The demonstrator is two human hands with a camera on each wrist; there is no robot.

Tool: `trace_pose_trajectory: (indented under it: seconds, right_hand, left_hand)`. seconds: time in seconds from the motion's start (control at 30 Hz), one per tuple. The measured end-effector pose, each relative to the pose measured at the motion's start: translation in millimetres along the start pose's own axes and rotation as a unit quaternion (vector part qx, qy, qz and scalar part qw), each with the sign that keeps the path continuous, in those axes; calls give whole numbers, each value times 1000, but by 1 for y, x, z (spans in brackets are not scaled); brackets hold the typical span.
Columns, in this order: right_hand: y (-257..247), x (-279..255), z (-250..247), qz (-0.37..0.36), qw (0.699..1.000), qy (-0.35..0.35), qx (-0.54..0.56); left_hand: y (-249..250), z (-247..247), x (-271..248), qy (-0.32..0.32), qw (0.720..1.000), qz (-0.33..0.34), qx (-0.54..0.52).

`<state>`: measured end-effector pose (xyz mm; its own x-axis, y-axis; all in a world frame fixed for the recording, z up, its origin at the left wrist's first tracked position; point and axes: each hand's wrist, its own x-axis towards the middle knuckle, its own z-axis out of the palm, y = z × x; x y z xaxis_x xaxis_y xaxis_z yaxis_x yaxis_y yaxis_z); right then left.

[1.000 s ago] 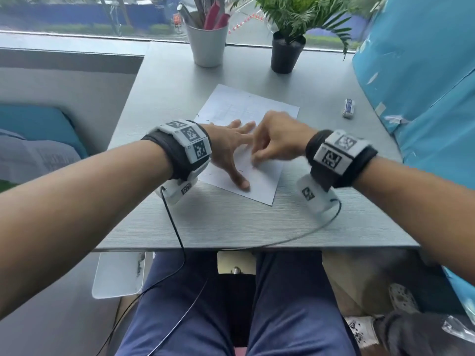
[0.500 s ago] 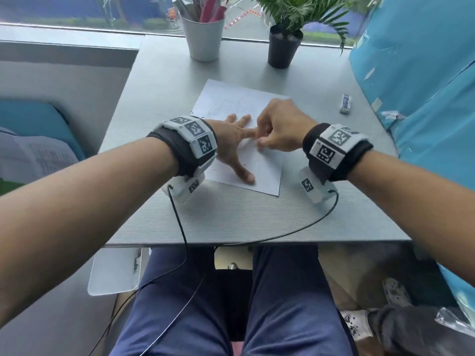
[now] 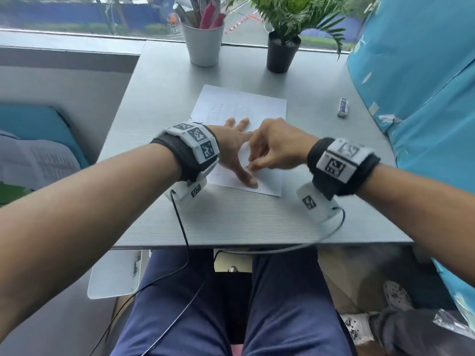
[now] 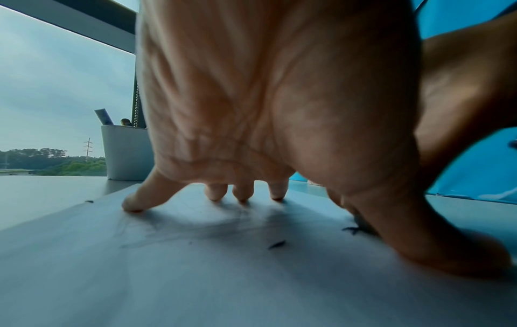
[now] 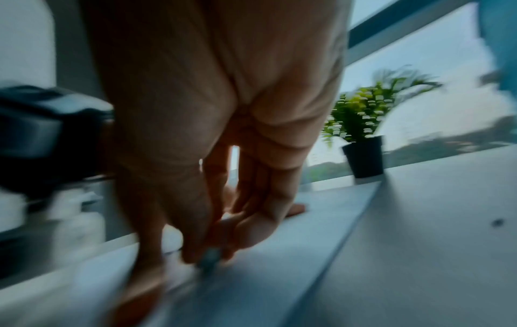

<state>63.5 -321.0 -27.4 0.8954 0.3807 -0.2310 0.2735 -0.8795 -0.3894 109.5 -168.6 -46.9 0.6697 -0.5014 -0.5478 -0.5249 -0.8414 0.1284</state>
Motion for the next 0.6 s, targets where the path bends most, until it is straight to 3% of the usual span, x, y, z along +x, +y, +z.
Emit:
trace_pose_trajectory:
  seconds: [0.13, 0.3, 0.47, 0.6]
  right_hand:
    - [28, 15, -19, 65, 992, 105, -15]
    - [-3, -3, 8, -3, 1000, 11, -4]
    - [34, 15, -13, 69, 993, 92, 0]
    - [39, 18, -15, 79, 994, 77, -4]
  left_hand:
    - [4, 1, -1, 7, 1000, -10, -7]
    - [3, 0, 2, -3, 1000, -8, -10]
    - [5, 4, -2, 20, 1000, -17, -13]
    - [10, 4, -4, 21, 999, -36, 20]
